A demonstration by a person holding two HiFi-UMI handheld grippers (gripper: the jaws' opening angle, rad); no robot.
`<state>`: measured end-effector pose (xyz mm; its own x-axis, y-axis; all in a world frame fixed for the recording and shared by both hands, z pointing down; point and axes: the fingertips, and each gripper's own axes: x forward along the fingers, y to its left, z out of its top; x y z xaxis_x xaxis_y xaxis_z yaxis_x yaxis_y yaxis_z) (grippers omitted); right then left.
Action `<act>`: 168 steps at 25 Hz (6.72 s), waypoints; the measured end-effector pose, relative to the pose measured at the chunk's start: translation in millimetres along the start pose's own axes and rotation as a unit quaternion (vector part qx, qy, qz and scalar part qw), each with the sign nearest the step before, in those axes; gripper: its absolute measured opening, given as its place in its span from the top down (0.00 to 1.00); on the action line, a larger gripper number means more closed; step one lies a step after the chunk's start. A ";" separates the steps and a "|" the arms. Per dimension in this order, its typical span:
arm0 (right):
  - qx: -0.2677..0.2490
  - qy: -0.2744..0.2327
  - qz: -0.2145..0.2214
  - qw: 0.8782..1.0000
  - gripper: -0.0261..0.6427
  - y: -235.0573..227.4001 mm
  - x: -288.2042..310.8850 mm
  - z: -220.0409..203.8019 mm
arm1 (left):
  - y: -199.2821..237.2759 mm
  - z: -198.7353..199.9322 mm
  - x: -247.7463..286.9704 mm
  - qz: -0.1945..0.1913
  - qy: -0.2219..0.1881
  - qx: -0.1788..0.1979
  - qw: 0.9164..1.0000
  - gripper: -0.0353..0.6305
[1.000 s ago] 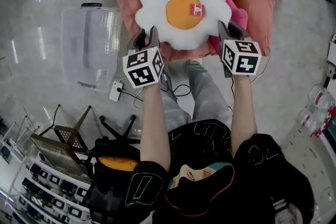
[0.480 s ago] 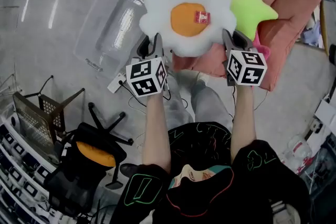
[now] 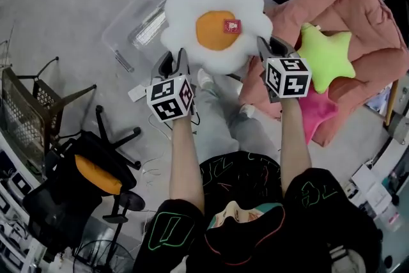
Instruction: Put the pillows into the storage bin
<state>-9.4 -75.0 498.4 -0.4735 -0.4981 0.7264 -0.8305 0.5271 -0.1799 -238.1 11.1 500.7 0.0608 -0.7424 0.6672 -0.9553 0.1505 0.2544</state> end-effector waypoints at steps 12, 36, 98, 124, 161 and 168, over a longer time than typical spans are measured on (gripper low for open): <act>-0.056 0.047 0.071 0.995 0.84 84.7 150.9 49.9 | 138.5 13.5 48.2 0.073 0.013 -0.054 0.996 0.78; 0.097 -0.050 -0.145 0.983 0.96 -117.2 -41.7 -25.1 | -149.7 0.9 106.8 -0.206 0.066 0.094 0.972 0.95; 0.189 -0.110 -0.327 0.919 0.80 -269.3 -416.3 -163.3 | -469.6 -175.1 -35.6 -0.393 0.099 0.108 0.908 0.77; -0.061 -0.164 0.000 0.985 0.80 16.1 -187.1 148.0 | -124.6 13.8 -58.7 -0.125 -0.103 -0.052 0.985 0.96; -0.058 -0.002 0.097 0.994 0.96 146.1 134.4 106.9 | 111.8 29.2 19.7 -0.038 -0.048 -0.106 0.992 0.96; 0.045 -0.068 -0.023 0.996 0.96 15.7 49.1 90.0 | 4.6 64.0 58.3 -0.141 -0.026 -0.019 0.990 0.96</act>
<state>-72.1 -153.1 471.6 -0.4647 -0.6129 0.6391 -0.8725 0.4402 -0.2122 -257.5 -73.3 495.9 0.3071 -0.7906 0.5298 -0.8912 -0.0435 0.4516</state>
